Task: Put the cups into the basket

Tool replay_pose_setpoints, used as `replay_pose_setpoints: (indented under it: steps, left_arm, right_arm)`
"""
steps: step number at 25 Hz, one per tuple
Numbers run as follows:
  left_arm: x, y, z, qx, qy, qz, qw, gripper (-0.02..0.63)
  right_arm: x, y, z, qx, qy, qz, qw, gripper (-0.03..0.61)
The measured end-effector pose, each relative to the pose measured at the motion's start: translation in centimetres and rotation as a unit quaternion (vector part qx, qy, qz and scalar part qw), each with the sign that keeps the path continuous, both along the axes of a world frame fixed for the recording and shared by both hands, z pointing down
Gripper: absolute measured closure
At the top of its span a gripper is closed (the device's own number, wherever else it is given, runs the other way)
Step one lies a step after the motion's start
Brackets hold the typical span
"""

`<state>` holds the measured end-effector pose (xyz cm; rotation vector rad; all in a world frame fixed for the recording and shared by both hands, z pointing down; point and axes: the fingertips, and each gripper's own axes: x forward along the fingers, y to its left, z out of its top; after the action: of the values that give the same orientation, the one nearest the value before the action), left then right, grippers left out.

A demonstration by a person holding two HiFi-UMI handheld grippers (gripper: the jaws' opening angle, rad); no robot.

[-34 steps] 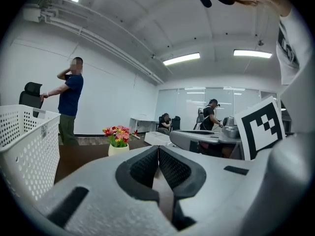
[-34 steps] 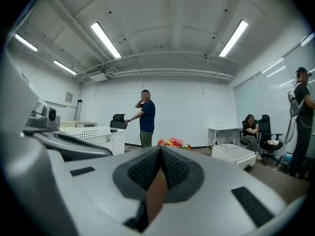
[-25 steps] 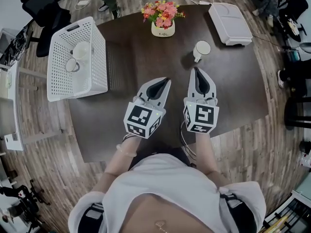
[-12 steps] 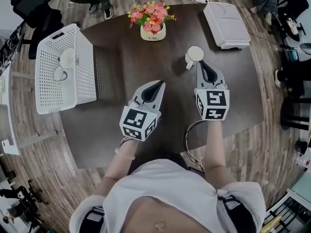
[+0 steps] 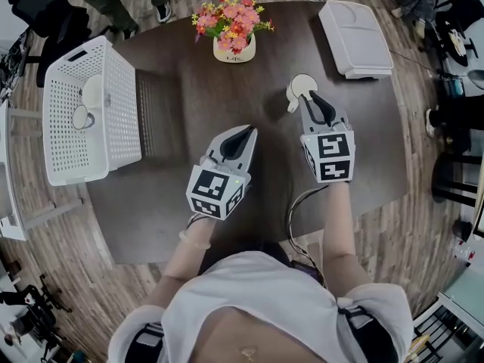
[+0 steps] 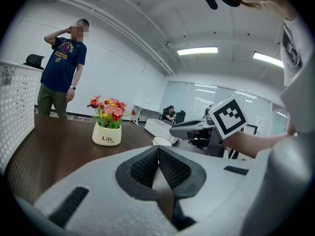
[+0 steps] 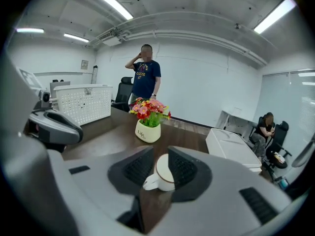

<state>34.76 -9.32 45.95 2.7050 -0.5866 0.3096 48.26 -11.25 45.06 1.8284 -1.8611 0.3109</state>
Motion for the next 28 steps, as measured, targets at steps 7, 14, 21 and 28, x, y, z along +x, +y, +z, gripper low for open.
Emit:
replay_pose_setpoints:
  steps: [7, 14, 21, 28]
  left_arm:
    - [-0.2, -0.9, 1.1, -0.014, -0.001, -0.014, 0.9998, 0.602]
    - [-0.1, -0.8, 1.9, -0.023, -0.007, -0.014, 0.9996, 0.603]
    - [-0.3, -1.0, 2.6, -0.027, -0.018, -0.012, 0.9994, 0.602]
    - [-0.6, -1.1, 2.9, -0.03, -0.024, -0.01, 0.9992, 0.602]
  right_arm:
    - [-0.4, -2.1, 2.5, -0.066, -0.073, -0.042, 0.994, 0.172]
    - [1.1, -3.9, 4.1, -0.1, -0.066, -0.058, 0.991, 0.091]
    - [2.3, -4.5, 8.1, -0.206, -0.085, -0.049, 0.974, 0.092]
    - [3.1, -4.4, 10.7, -0.262, -0.075, -0.017, 0.962, 0.092]
